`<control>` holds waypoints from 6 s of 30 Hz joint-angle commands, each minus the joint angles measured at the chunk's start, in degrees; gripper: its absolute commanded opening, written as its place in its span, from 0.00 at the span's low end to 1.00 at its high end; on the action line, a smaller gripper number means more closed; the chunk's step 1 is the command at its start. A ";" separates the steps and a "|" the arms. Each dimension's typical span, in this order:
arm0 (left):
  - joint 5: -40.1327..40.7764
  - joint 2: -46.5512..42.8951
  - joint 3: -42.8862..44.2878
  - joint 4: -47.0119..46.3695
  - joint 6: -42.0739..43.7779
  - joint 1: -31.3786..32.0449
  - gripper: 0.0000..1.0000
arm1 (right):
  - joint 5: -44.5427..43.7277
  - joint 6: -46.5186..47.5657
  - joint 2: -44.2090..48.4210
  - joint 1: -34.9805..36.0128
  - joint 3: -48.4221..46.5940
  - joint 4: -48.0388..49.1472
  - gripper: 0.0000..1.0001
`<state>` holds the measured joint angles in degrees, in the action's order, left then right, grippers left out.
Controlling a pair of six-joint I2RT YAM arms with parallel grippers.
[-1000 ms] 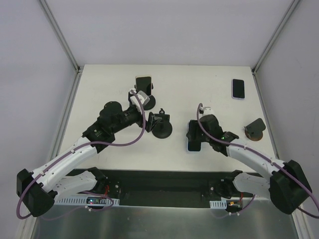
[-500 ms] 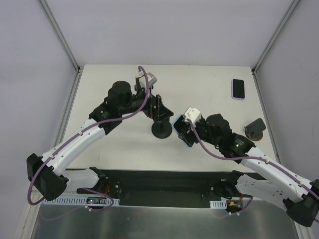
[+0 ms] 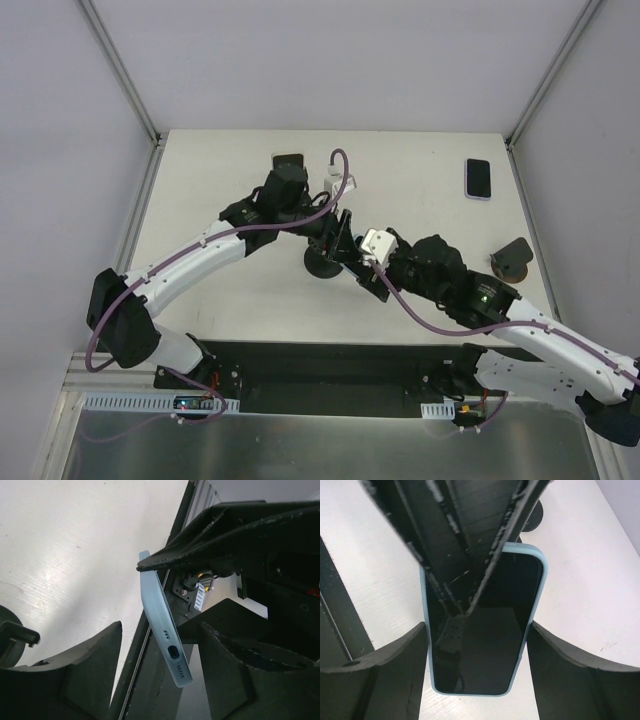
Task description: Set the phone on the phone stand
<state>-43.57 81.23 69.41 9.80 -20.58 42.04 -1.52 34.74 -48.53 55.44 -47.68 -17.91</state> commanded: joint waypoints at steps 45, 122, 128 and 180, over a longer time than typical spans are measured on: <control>28.19 -27.89 -30.12 -74.13 -19.93 0.94 0.00 | 17.41 -72.26 1.60 -20.37 17.53 75.90 0.75; -1.33 -9.42 15.06 5.94 15.32 4.54 0.00 | 47.22 -24.79 -2.36 -15.19 -7.88 7.42 0.66; -7.31 -11.27 11.20 -3.55 8.99 3.66 0.00 | 48.62 -32.10 -2.18 -15.10 -3.82 20.36 0.31; 50.68 -31.48 1.88 5.84 21.64 1.38 0.00 | 4.18 -49.50 -27.20 -12.38 -21.21 -5.02 0.76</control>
<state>-0.67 51.48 72.14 18.96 0.95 43.77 10.28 -7.64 -71.53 40.91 -62.22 -18.85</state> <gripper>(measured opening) 0.112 0.775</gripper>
